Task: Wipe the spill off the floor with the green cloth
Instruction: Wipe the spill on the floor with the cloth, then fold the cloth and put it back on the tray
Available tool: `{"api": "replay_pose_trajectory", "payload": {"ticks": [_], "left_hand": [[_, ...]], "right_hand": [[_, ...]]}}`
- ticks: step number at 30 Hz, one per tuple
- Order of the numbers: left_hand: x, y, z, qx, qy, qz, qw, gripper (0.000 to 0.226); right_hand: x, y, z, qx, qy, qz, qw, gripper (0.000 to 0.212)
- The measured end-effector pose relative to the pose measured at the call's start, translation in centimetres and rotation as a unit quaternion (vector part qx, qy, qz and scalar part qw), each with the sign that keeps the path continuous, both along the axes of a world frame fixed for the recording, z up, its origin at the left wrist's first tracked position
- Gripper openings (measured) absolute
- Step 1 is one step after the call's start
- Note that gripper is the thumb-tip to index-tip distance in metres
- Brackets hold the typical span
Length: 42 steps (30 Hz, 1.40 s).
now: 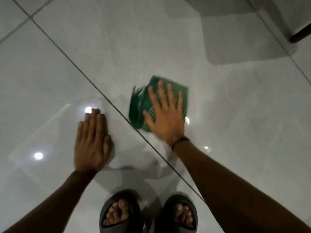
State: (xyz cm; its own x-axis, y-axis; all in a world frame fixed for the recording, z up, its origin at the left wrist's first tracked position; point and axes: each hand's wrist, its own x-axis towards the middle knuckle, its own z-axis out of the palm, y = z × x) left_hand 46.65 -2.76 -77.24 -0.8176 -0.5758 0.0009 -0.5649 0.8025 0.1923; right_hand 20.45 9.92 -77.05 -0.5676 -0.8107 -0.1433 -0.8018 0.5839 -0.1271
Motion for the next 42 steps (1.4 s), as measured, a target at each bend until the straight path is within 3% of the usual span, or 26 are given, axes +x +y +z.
{"api": "replay_pose_trajectory", "payload": {"ticks": [2,4,7,10,12,14,17,19,22,24,27,30,35,38,42], "left_hand": [[-2.8,1.8,0.2,0.035,0.013,-0.022,0.999,0.073],[-4.5,2.8,0.2,0.033,0.014,-0.045,0.998,0.075],[-4.4,2.5,-0.5,0.003,0.012,-0.068,0.998,0.080],[-3.8,2.6,-1.0,-0.007,0.020,-0.065,0.998,0.083],[-3.9,2.8,-1.3,-0.018,0.028,-0.068,0.997,0.082],[-3.8,2.8,-1.3,-0.018,0.025,-0.067,0.997,0.082],[-4.2,2.9,-1.2,0.005,0.007,-0.060,0.998,0.079],[-4.4,3.3,-0.6,0.013,-0.004,-0.046,0.999,0.079],[-5.9,6.3,1.5,0.056,-0.026,0.047,0.997,0.077],[-7.9,10.5,3.8,0.110,-0.022,0.135,0.984,0.070],[-11.9,15.8,7.0,0.246,-0.084,0.218,0.941,0.061],[-15.1,16.2,10.6,0.406,-0.160,0.308,0.845,0.047],[-16.1,11.5,18.7,0.576,-0.046,0.382,0.721,0.032],[-16.8,7.1,29.5,0.623,-0.010,0.374,0.688,0.032],[-20.2,1.8,44.5,0.645,0.029,0.338,0.685,0.035]], "right_hand": [[3.6,5.2,0.1,0.004,-0.024,0.103,0.994,0.085],[3.2,12.1,0.8,0.027,-0.028,0.081,0.996,0.085],[-3.5,17.1,2.0,0.069,-0.021,-0.105,0.992,0.084],[-8.2,11.4,1.9,0.049,0.006,-0.261,0.964,0.084],[-7.7,5.8,1.4,0.025,0.008,-0.234,0.972,0.082],[-4.6,3.0,0.6,0.007,-0.002,-0.118,0.993,0.082],[2.0,6.6,0.6,0.009,-0.036,0.066,0.997,0.085],[3.8,11.1,1.2,0.018,-0.064,0.107,0.992,0.088],[3.0,14.4,2.3,0.024,-0.077,0.072,0.994,0.092],[3.0,14.9,3.7,0.007,-0.084,-0.100,0.991,0.092],[3.6,13.4,6.4,0.015,-0.150,-0.342,0.928,0.078],[2.9,10.3,10.6,-0.004,-0.334,-0.457,0.824,0.053],[1.1,7.7,19.6,-0.095,-0.497,-0.568,0.649,0.042],[-2.4,6.3,30.3,-0.146,-0.535,-0.556,0.619,0.038],[-7.7,3.8,46.0,-0.184,-0.553,-0.517,0.627,0.047]]}}
